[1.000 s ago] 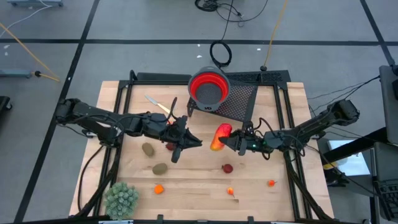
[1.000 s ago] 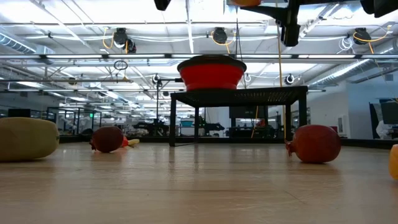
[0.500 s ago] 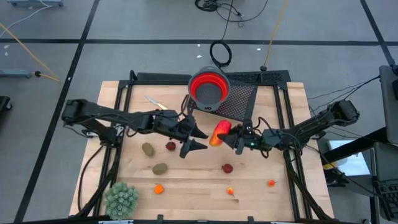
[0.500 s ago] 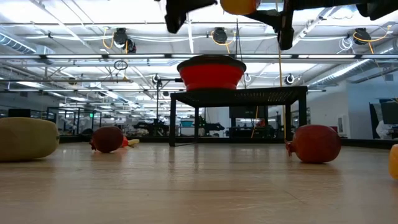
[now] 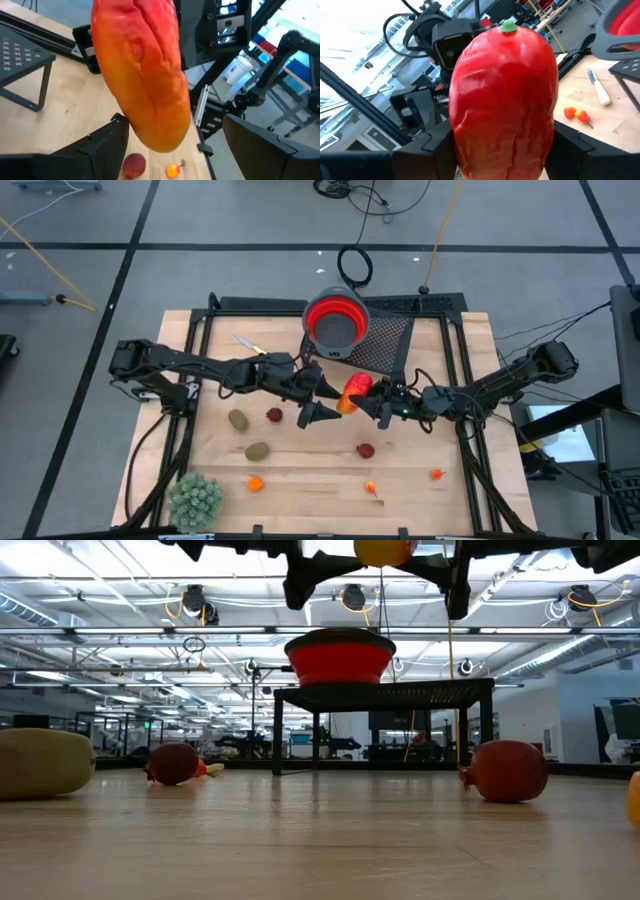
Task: Pick & Place Fruit
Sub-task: Put the mango into the strainer bowl on the shelf
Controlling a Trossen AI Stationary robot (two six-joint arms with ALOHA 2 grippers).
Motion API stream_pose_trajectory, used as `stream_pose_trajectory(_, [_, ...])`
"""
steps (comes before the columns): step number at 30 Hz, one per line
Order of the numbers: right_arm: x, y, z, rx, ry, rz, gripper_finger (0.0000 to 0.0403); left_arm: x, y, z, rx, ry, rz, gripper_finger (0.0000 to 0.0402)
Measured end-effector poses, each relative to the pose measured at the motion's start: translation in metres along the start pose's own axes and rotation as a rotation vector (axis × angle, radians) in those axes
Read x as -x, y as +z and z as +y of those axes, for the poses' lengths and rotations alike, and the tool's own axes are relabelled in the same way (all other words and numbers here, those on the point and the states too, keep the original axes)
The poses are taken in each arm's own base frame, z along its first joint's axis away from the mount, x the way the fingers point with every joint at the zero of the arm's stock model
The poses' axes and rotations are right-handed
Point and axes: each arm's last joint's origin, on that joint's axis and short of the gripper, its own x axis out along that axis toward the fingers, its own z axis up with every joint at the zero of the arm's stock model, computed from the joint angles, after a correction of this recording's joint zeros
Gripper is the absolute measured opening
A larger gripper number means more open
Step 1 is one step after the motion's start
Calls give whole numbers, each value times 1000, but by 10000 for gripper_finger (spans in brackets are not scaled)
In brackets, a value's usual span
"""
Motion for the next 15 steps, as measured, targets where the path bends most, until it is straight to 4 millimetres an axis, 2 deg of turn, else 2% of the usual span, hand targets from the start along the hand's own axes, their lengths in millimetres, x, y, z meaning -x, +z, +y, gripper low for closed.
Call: stream_pose_trajectory(15, [-2, 3, -2, 16, -20, -25, 215, -15, -3, 9, 42, -23, -69, 322])
